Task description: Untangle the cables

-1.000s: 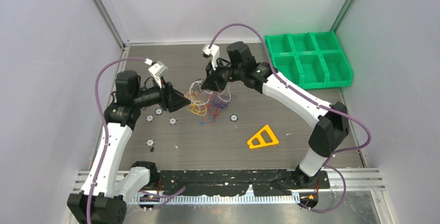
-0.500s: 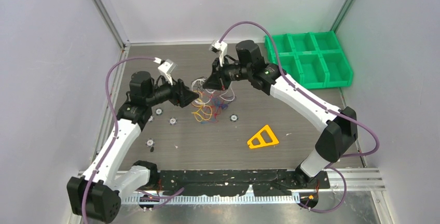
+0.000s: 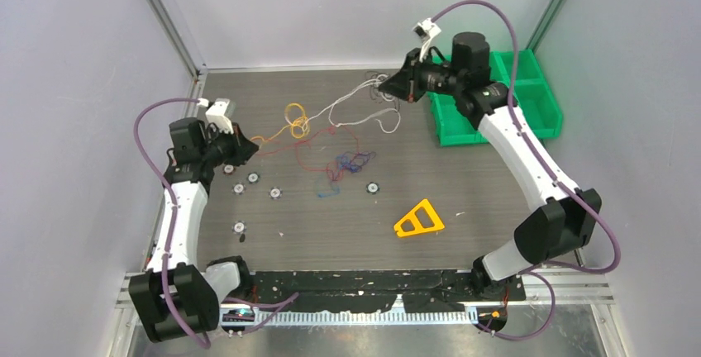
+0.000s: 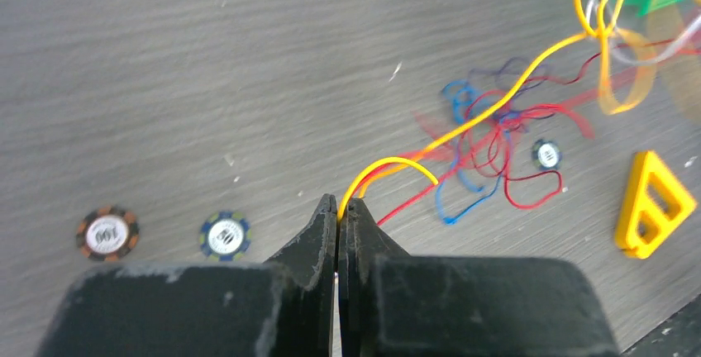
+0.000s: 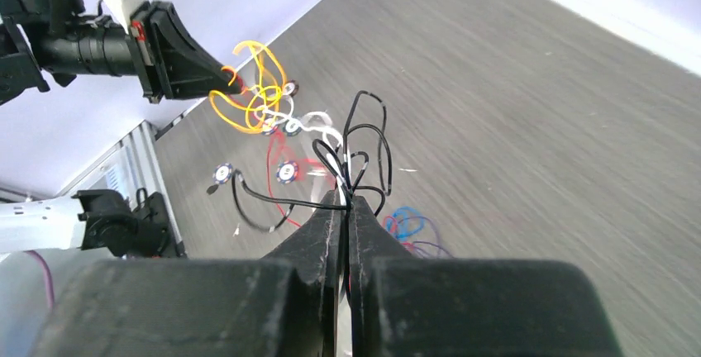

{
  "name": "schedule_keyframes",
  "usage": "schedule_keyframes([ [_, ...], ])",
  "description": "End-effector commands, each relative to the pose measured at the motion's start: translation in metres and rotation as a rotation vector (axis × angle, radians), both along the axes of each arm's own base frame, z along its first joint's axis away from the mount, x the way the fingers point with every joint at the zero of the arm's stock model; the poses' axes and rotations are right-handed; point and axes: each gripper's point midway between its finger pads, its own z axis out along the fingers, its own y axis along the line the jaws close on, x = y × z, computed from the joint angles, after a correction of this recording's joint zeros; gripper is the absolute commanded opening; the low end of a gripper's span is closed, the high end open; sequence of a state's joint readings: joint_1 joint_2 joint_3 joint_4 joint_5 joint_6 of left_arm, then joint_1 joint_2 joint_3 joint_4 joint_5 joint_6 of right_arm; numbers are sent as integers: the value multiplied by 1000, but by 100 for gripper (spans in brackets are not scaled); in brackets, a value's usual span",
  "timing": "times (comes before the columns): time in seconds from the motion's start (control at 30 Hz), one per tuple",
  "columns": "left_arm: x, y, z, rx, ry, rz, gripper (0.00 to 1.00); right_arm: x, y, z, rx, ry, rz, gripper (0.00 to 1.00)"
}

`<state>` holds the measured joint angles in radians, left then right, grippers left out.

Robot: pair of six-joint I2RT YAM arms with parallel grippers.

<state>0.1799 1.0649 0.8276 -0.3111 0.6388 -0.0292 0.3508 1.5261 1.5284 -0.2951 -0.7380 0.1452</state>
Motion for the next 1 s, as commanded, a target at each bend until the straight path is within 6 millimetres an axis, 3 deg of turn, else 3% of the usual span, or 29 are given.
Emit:
schedule_keyframes([
  [0.0, -14, 18, -24, 91, 84, -19, 0, -14, -12, 41, 26, -117, 0, 5],
  [0.13, -17, 0, -1, 14, 16, -89, 0, -5, -15, 9, -34, -76, -20, 5],
  [0.23, -13, 5, 8, 37, 3, -68, 0, 10, -23, -5, -88, -79, -80, 6],
  [0.33, -8, 31, 7, 138, 6, 2, 0, 28, -44, -8, -125, -92, -173, 5],
  [0.5, -2, 84, 6, 214, 35, 110, 0, 47, -90, 12, -146, -124, -263, 5],
  [0.63, 4, 97, 18, 258, 19, 103, 0, 48, -110, 16, -187, -136, -286, 5],
  [0.8, 2, 59, 60, 158, -66, -21, 0, 43, -101, -5, -185, -69, -234, 6],
  [0.97, -9, -6, 86, 98, -112, -197, 0, 30, -53, -54, -271, 10, -105, 5],
])
